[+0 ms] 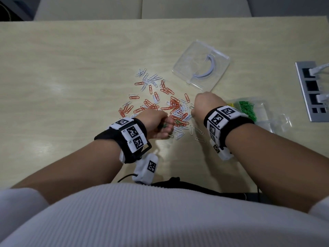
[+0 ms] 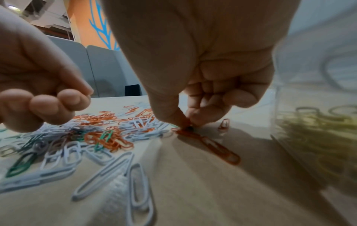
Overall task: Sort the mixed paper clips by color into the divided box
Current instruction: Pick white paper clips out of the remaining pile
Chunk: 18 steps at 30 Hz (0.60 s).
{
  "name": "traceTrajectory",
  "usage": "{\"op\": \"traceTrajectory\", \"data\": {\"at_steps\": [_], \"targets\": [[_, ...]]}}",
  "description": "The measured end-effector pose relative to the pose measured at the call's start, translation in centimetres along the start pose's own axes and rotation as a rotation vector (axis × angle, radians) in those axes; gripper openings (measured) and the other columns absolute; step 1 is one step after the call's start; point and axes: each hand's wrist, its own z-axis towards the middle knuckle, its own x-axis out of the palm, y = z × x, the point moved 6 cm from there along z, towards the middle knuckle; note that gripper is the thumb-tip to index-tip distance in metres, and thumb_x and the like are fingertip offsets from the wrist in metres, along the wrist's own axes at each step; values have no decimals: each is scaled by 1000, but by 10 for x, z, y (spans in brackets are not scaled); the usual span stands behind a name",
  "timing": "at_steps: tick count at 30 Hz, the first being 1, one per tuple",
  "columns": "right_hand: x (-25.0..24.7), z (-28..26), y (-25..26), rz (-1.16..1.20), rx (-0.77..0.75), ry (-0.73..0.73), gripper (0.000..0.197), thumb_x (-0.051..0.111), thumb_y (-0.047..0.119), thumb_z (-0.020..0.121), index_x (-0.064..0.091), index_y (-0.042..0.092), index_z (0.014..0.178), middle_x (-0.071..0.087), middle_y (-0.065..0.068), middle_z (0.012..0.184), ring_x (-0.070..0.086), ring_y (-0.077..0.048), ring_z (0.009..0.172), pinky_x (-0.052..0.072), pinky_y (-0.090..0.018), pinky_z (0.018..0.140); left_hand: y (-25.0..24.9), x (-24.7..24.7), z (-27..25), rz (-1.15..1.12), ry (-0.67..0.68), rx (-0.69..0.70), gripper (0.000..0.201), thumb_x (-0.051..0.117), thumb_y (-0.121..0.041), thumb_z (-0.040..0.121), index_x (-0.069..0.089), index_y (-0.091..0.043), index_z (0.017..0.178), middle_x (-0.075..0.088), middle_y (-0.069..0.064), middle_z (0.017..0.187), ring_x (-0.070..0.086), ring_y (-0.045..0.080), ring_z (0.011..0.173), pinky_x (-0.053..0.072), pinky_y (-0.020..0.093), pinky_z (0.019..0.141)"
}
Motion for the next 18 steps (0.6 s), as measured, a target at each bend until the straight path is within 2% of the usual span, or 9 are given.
{"op": "traceTrajectory", "data": {"at_steps": [3, 7, 10, 13, 15, 18], "targets": [[7, 1, -2, 19, 34, 26, 12, 52, 21, 91, 55, 11, 96, 57, -11, 104, 48, -26, 79, 41, -32, 68, 1, -3, 1, -7, -10, -8, 36, 37, -21, 101, 62, -8, 79, 60, 4, 61, 57, 13, 53, 53, 27, 63], [9, -2, -8, 76, 66, 20, 14, 54, 24, 91, 46, 12, 91, 48, -8, 89, 47, -24, 79, 39, -31, 67, 3, -5, 3, -20, -11, -14, 36, 38, -22, 102, 62, -7, 80, 61, 4, 62, 57, 13, 55, 54, 30, 68], [2, -1, -16, 94, 97, -13, 14, 57, 21, 92, 49, 10, 93, 47, -7, 85, 47, -24, 80, 38, -30, 67, 5, -7, 4, -27, -18, -18, 34, 39, -21, 101, 63, -7, 80, 61, 4, 63, 58, 14, 55, 55, 30, 66], [5, 1, -15, 114, 53, -33, 13, 54, 15, 92, 55, 9, 103, 54, -6, 91, 53, -25, 85, 41, -31, 69, 6, -8, 4, -33, -23, -22, 34, 41, -22, 101, 64, -7, 80, 62, 4, 64, 59, 14, 57, 56, 28, 61], [8, 1, -12, 131, 1, -68, 19, 49, 10, 91, 55, 12, 109, 55, -9, 98, 56, -28, 88, 44, -32, 69, 6, -8, 5, -34, -23, -22, 34, 41, -22, 101, 64, -7, 80, 62, 4, 65, 59, 14, 58, 56, 30, 65], [7, -1, -13, 95, 1, -85, 26, 42, 3, 90, 53, 8, 113, 55, -15, 106, 57, -32, 94, 41, -33, 71, 6, -8, 4, -32, -24, -18, 34, 41, -22, 101, 64, -8, 80, 62, 4, 64, 59, 14, 58, 56, 30, 68]]}}
